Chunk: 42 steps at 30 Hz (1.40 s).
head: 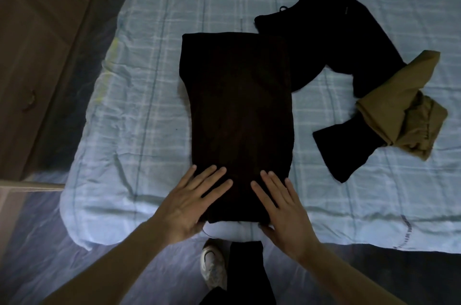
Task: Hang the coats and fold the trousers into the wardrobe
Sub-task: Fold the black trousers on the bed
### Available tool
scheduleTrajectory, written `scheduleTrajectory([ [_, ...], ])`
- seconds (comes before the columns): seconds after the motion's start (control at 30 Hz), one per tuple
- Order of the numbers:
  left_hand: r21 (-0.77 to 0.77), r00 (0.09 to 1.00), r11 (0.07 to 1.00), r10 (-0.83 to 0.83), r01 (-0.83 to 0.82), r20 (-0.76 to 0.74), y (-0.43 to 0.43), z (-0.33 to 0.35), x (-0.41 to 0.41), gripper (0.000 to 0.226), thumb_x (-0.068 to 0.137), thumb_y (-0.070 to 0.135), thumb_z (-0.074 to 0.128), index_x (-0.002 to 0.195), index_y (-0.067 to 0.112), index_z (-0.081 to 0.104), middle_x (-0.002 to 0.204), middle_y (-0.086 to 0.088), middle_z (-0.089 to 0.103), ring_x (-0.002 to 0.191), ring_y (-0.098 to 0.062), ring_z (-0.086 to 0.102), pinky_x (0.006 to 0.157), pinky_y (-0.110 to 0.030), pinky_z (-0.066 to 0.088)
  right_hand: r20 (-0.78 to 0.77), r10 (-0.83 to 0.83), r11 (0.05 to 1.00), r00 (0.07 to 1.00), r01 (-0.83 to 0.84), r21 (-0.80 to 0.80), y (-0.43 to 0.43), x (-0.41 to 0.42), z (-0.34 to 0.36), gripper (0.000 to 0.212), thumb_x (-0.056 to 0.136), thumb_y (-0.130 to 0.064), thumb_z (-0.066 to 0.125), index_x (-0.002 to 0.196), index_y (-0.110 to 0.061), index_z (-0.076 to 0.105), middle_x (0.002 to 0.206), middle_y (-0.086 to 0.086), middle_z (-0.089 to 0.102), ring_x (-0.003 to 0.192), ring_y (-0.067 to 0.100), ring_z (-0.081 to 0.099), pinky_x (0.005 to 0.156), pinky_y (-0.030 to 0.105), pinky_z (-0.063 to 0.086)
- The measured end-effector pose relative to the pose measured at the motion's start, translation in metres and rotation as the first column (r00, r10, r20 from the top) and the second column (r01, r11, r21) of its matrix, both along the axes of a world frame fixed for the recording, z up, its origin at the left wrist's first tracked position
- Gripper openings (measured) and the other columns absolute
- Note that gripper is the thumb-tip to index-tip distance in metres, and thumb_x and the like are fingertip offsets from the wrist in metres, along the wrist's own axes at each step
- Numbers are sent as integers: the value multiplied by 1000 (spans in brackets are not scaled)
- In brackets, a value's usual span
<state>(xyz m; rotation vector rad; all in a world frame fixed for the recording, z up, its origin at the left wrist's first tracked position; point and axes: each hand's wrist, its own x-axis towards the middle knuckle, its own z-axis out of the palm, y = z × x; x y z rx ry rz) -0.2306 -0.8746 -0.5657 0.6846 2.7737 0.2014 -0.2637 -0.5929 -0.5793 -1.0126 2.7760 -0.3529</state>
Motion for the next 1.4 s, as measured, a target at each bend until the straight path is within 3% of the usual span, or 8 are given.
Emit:
scheduleTrajectory([
  [0.3, -65, 966, 992, -123, 111, -227, -8, 3, -20, 126, 58, 22, 88, 159, 23, 14, 166, -9, 13, 151, -27, 20, 121, -52, 14, 57, -23, 995, 998, 28, -92, -1, -6, 0, 93, 80, -42, 75, 156, -25, 24, 163, 5, 21, 152, 22, 16, 118, 51, 29],
  [0.43, -97, 862, 968, -249, 230, -442, 4, -7, -18, 103, 72, -12, 46, 159, 29, 12, 167, -10, 8, 151, -29, 20, 122, -54, 13, 76, -51, 991, 996, 60, -120, -4, -8, -1, 86, 83, -45, 72, 154, -23, 29, 162, 6, 26, 151, 22, 19, 118, 51, 30],
  [0.6, -202, 840, 943, -329, 266, -432, 5, -11, -22, 113, 68, -3, 72, 159, 28, 14, 167, -9, 10, 150, -31, 22, 117, -57, 23, 92, -60, 992, 994, 69, -105, -9, -10, -6, 95, 76, -38, 79, 155, -23, 27, 162, 6, 26, 151, 24, 19, 117, 52, 31],
  [0.7, -152, 813, 934, -357, 324, -460, 11, -14, -26, 83, 81, 8, 73, 153, 24, 35, 161, -5, 31, 144, -28, 38, 117, -56, 26, 114, -67, 992, 991, 79, -99, -9, -11, -6, 99, 73, -39, 81, 154, -23, 26, 161, 5, 26, 151, 24, 19, 116, 52, 32],
  [0.93, 67, 853, 961, -204, 268, -481, 11, -5, -31, 52, 86, 3, 61, 134, 22, 56, 139, -3, 59, 132, -21, 52, 117, -50, 29, 238, -32, 994, 971, 56, -96, -4, -19, 7, 114, 68, -58, 74, 157, -30, 8, 165, -5, 12, 153, 14, 4, 123, 46, 17],
  [1.07, 253, 912, 945, -94, 209, -400, 11, 17, -41, 48, 75, 10, 76, 120, 17, 59, 128, -2, 65, 124, -17, 59, 120, -46, 26, 239, -75, 986, 968, 108, -129, -7, -19, 26, 124, 64, -62, 76, 155, -40, -5, 164, -7, 11, 153, 14, 5, 123, 47, 17],
  [1.23, 508, 961, 858, 201, -79, -189, 12, 60, -62, 50, 74, 22, 69, 121, 19, 53, 111, 5, 68, 106, -10, 65, 120, -42, 23, 9, -156, 961, 988, 154, -230, -14, -19, 54, 119, 63, -48, 86, 156, -24, 16, 158, 10, 28, 147, 26, 26, 116, 48, 30],
  [1.4, 536, 954, 828, 271, -165, -126, 11, 83, -77, 58, 71, 18, 85, 121, 20, 54, 108, 9, 67, 105, -6, 62, 119, -43, 28, -117, -235, 936, 965, 192, -294, -23, -40, 74, 96, 63, -19, 88, 145, -14, 38, 136, 14, 48, 123, 30, 49, 98, 47, 49],
])
